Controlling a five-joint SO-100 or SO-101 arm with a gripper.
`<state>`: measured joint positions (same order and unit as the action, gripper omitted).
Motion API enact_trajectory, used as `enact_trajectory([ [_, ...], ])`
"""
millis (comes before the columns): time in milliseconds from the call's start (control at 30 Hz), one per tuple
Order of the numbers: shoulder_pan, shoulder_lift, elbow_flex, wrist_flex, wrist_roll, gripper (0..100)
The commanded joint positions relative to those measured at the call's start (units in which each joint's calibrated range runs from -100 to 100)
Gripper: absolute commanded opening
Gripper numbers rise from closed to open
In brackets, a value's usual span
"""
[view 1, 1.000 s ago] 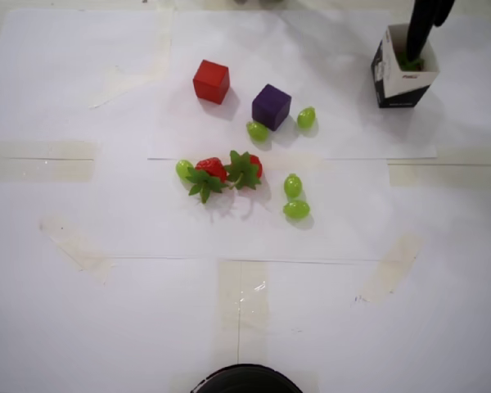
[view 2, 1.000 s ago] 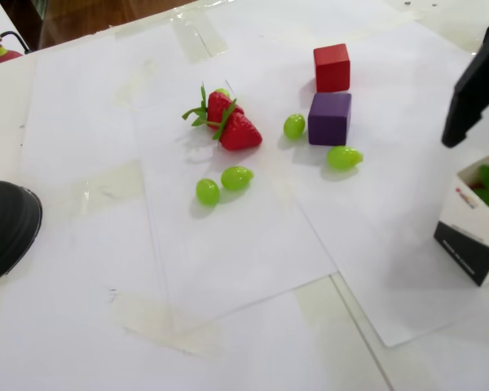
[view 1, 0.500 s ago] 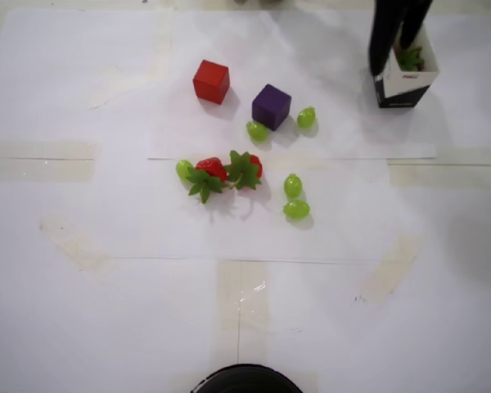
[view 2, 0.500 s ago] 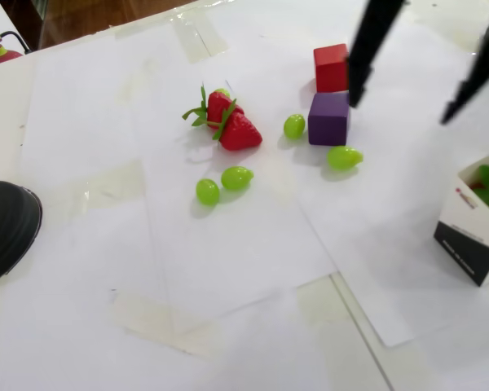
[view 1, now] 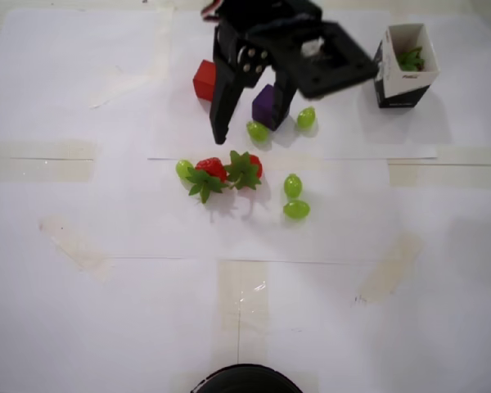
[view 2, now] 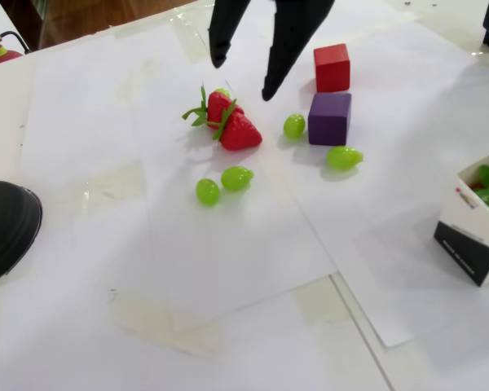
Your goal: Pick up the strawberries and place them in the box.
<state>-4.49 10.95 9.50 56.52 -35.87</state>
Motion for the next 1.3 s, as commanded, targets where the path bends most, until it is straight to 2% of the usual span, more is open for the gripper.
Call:
enact_trajectory([
  [0, 0.52, 3.15, -5.68, -3.42, -0.44, 28],
  [733, 0.60, 7.45, -4.50, -5.21, -1.12, 25],
  [1267, 0.01, 8.91, 0.86, -11.26, -2.64, 23],
])
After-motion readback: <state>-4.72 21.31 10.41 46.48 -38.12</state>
